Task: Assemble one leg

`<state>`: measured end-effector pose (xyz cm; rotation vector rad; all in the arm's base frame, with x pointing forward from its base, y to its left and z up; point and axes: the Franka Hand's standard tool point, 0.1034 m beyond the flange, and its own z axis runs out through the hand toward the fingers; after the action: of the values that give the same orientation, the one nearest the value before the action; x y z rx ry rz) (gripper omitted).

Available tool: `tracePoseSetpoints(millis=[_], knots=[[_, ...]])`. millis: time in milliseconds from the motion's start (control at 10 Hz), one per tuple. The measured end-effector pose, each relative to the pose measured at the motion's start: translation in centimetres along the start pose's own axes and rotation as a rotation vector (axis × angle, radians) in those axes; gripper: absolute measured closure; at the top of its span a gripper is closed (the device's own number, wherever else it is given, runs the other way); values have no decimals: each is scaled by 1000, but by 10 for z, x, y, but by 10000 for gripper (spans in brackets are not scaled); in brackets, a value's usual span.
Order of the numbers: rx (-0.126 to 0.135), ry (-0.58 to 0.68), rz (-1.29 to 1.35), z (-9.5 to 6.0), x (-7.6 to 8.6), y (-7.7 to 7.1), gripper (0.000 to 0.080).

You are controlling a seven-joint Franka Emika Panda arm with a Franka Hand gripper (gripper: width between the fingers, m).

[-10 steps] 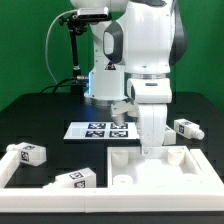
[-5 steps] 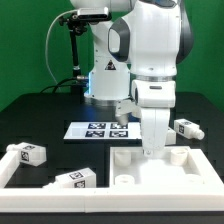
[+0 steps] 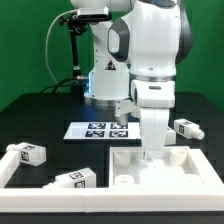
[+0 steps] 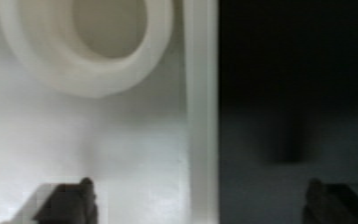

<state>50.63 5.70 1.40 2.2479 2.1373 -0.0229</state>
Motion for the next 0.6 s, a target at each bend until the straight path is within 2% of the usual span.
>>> tracePoseSetpoints(millis=[100, 300, 400, 600], knots=[[-1, 0, 0, -1, 0, 0, 165], [-12, 1, 204, -17, 1, -11, 154], [-11, 1, 325, -19, 6, -16, 151], [8, -2, 533, -27, 12, -15, 151]])
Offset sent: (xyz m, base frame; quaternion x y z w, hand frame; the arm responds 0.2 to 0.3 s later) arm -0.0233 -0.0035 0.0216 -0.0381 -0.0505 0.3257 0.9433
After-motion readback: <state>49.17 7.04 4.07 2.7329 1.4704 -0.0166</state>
